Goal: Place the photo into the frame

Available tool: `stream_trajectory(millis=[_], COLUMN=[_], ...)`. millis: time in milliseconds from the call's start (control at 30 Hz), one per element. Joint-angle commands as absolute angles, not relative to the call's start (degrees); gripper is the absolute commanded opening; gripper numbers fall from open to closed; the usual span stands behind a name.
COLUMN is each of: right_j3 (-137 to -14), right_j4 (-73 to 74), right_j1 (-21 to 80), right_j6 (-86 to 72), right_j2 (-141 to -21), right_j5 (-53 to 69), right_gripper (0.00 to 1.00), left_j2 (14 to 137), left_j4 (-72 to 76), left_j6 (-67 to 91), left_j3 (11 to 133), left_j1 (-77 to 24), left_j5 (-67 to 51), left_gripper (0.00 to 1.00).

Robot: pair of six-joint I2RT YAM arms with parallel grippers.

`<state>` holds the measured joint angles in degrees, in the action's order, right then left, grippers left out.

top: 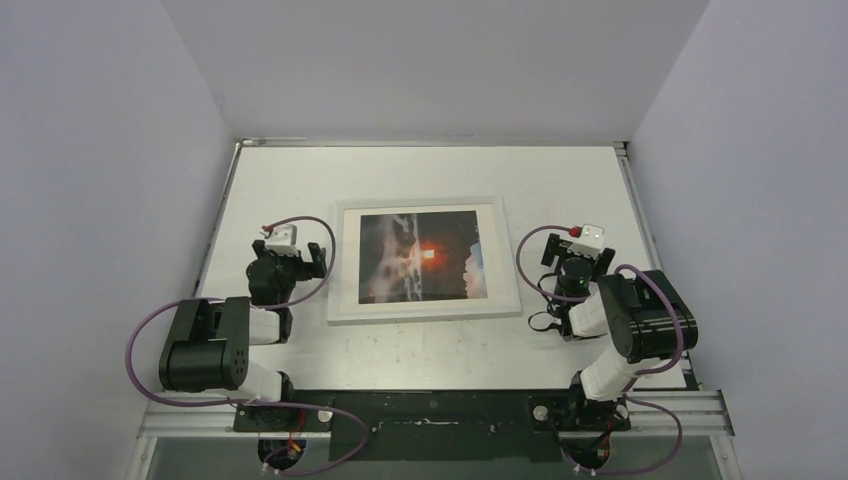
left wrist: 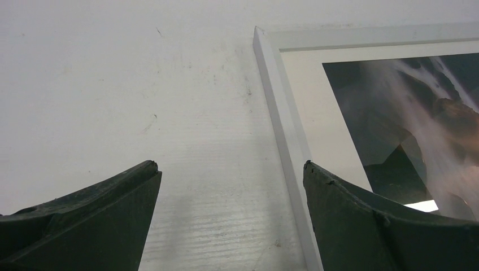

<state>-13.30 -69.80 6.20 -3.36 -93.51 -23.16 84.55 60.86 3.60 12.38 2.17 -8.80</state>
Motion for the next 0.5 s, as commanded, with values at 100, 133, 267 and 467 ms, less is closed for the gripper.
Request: stream_trajectory(millis=[100, 133, 267, 467], right_j3=[-13.8, -13.9, -13.8, -13.8], right_j4=[-71.1, -70.9, -71.0, -71.0], right_j1=[7.1, 7.1, 7.1, 7.1], right_j6=[-3.9, -3.9, -4.0, -4.0], right_j2=[-92.6, -92.6, -92.5, -92.6], right_j5=[-21.3, -21.3, -21.3, -21.3], right_gripper=[0.90, 0.90, 0.90, 0.90], left_j2=[84.3, 84.3, 84.5, 84.2], left_j4=[65.1, 64.9, 64.5, 65.1], left_j6=[3.0, 3.0, 2.8, 2.9], left_j3=[13.8, 14.0, 14.3, 13.8], left_j1=[1.9, 1.9, 1.7, 1.4], left_j5=[-7.3, -7.2, -7.0, -6.5], left_gripper=[0.96, 0.96, 0.96, 0.96])
